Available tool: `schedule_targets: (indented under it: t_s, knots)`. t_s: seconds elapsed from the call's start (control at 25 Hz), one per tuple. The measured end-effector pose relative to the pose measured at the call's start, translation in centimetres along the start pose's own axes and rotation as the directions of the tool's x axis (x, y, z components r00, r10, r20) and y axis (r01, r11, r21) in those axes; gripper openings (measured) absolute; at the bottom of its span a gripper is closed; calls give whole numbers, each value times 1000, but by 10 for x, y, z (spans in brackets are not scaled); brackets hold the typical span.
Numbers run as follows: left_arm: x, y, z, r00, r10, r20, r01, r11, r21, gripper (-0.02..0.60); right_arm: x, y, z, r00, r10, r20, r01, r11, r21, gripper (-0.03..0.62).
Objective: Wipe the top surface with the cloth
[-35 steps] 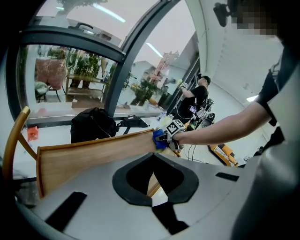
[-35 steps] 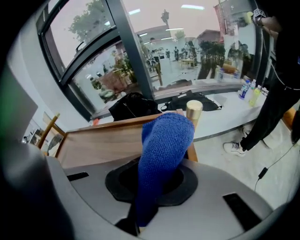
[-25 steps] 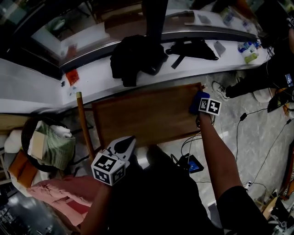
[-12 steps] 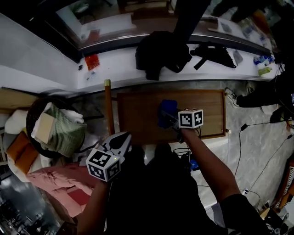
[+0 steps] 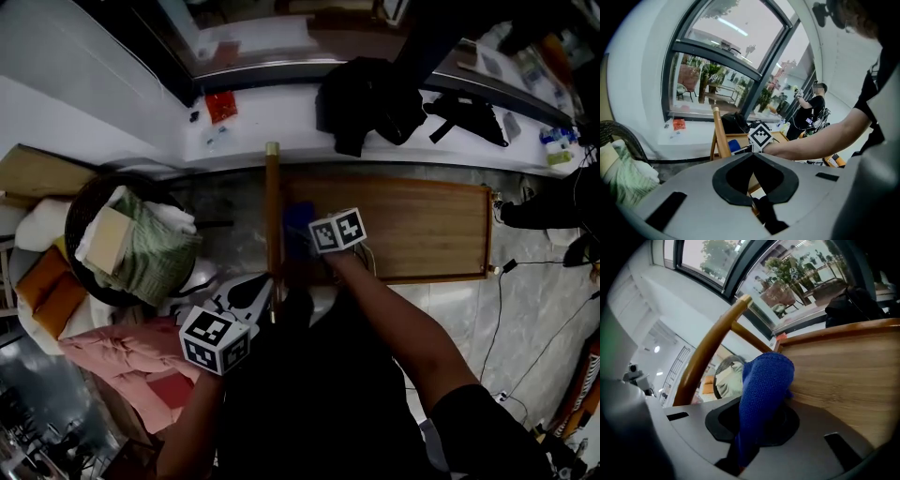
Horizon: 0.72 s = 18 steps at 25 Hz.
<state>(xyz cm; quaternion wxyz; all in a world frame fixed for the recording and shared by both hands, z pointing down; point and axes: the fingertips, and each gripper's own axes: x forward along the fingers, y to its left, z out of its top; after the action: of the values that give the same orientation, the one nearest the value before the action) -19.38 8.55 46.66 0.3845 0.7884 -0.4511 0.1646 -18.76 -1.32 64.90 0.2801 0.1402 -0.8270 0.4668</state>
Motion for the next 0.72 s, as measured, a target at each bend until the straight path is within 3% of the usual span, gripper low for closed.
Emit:
schedule_targets:
  t_s: [0.12,0.32,0.56,0.72]
  knots:
    - [-10,10,-5,1000,9,1,-9,1000,-14,9,12,-3,-6,999,-35,-32,34,999,-29,57]
    - [-13,14,-12,1000,7,-4,-7,1000,-22,9,12,-12,-7,999,-49,-21,49,999,16,58]
    - [-4,1,-4,1000,-7,8,7,1000,0,9,7,-22,-14,991,-105,-86,102,994,-42,57]
    - [5,-12,2,1000,-11,11,11,1000,7,9,-2,-30,-16,990,-109,-93,107,994,-28,57]
